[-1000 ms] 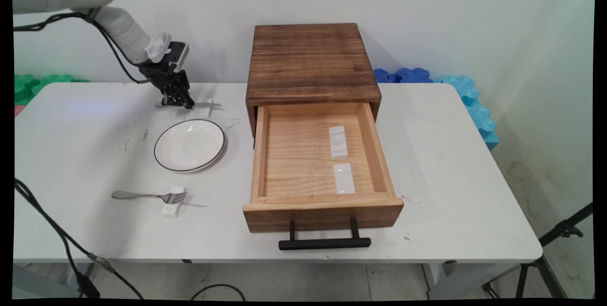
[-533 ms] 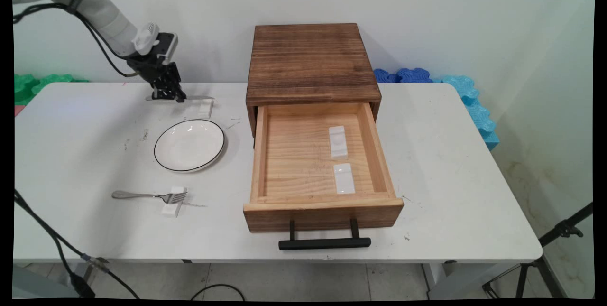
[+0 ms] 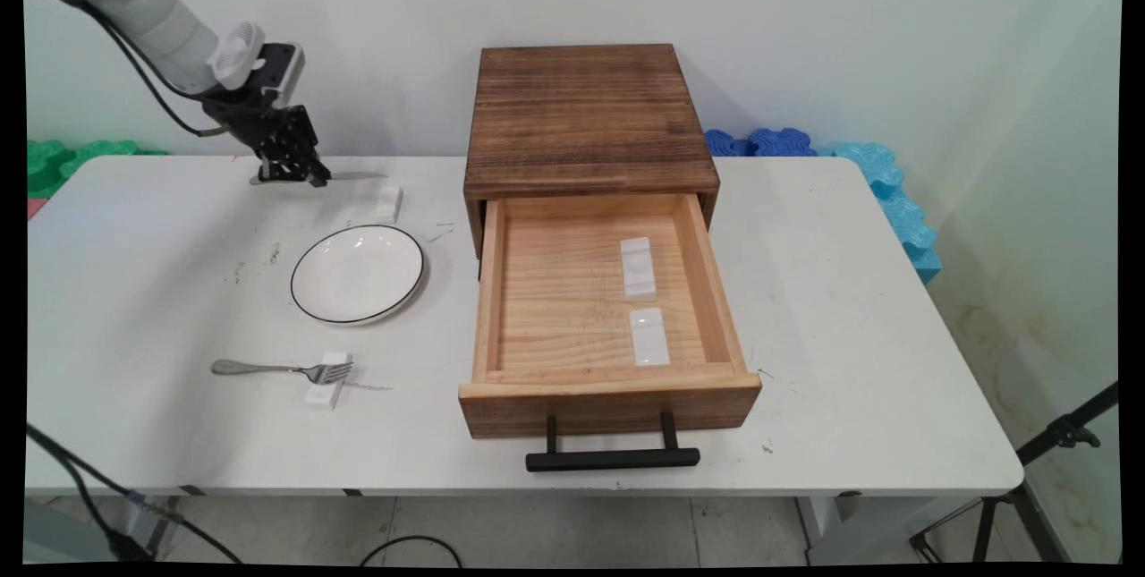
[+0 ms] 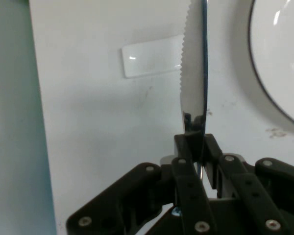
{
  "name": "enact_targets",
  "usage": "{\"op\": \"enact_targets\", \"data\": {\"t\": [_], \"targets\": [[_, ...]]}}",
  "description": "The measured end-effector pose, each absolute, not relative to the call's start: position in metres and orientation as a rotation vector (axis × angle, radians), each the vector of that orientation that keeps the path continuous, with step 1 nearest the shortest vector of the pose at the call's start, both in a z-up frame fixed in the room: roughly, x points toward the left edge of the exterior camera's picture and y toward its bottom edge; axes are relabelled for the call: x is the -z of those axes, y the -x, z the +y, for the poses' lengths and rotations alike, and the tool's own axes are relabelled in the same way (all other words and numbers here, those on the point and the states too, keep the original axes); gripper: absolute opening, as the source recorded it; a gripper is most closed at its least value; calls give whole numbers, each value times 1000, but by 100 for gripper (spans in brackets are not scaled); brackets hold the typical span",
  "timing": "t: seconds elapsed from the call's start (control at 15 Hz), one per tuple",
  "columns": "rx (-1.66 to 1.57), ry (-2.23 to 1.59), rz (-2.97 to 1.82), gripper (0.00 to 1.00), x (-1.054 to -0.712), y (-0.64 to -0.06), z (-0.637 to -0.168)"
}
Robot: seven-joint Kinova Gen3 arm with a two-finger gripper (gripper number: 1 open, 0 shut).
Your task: Place the picked object into the drawer
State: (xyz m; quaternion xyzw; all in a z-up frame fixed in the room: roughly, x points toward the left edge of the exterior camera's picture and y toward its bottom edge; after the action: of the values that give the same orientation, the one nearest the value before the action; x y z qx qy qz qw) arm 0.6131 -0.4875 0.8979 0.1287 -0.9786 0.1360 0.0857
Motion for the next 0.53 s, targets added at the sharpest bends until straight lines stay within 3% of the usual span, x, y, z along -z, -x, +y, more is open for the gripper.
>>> {"op": "enact_targets", "data": {"t": [0.53], "targets": [[-399,-405,-2868,0,-937,-581,-438]]}}
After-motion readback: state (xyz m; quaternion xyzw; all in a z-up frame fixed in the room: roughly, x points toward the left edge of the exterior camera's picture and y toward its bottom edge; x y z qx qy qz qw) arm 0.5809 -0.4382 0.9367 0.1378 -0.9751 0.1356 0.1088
